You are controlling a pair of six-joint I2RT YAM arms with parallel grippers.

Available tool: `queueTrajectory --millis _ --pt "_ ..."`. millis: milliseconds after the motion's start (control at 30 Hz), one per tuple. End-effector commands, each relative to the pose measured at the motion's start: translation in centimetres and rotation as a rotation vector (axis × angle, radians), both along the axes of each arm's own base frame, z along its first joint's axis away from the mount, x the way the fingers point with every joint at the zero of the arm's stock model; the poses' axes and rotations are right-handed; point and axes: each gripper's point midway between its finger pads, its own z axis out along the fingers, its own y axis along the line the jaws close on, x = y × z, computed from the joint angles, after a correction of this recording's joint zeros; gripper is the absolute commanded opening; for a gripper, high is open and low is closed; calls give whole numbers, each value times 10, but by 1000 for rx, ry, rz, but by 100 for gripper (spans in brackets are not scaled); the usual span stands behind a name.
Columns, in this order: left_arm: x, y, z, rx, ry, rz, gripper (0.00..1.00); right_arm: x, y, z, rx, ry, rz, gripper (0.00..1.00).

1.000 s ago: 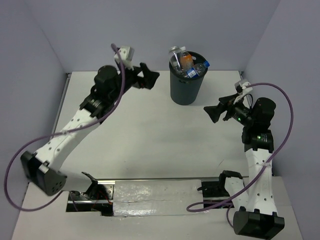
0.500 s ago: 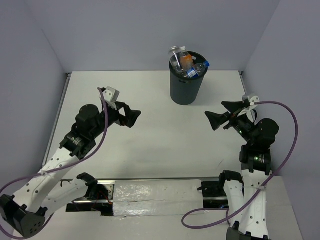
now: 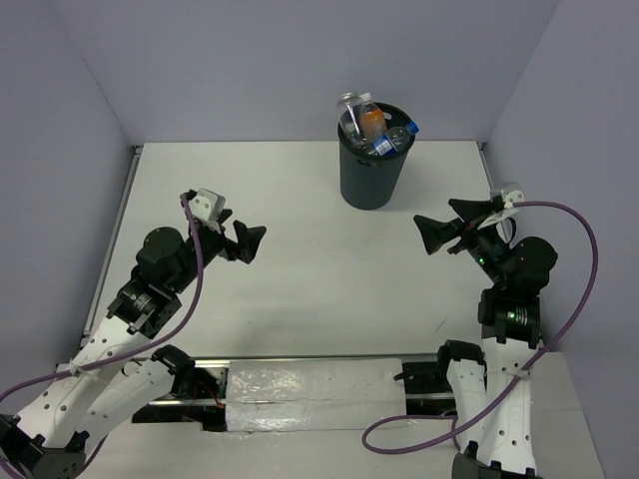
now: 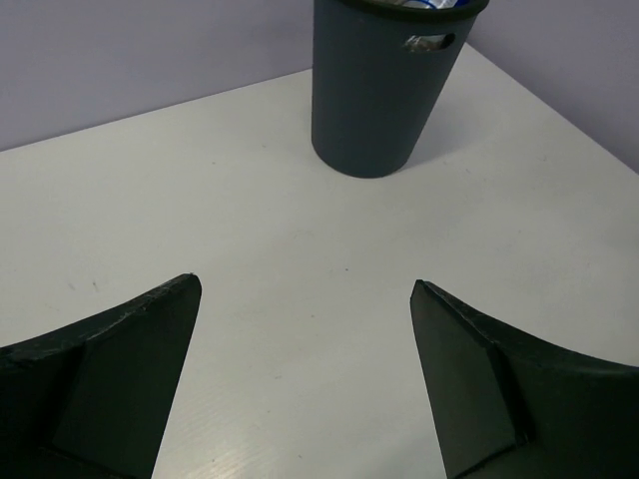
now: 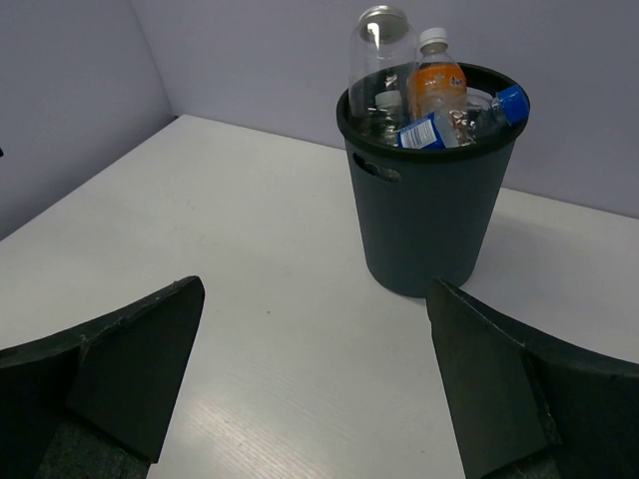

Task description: Put the plastic bottles in the bin

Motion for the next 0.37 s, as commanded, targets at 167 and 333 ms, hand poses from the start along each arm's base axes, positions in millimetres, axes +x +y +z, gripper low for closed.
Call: queueTrajectory --millis 167,333 --pt "8 14 7 21 -37 56 99 1 -4 12 3 -39 -26 100" --pt "8 11 9 8 -32 38 100 1 -7 13 -11 -48 -42 100"
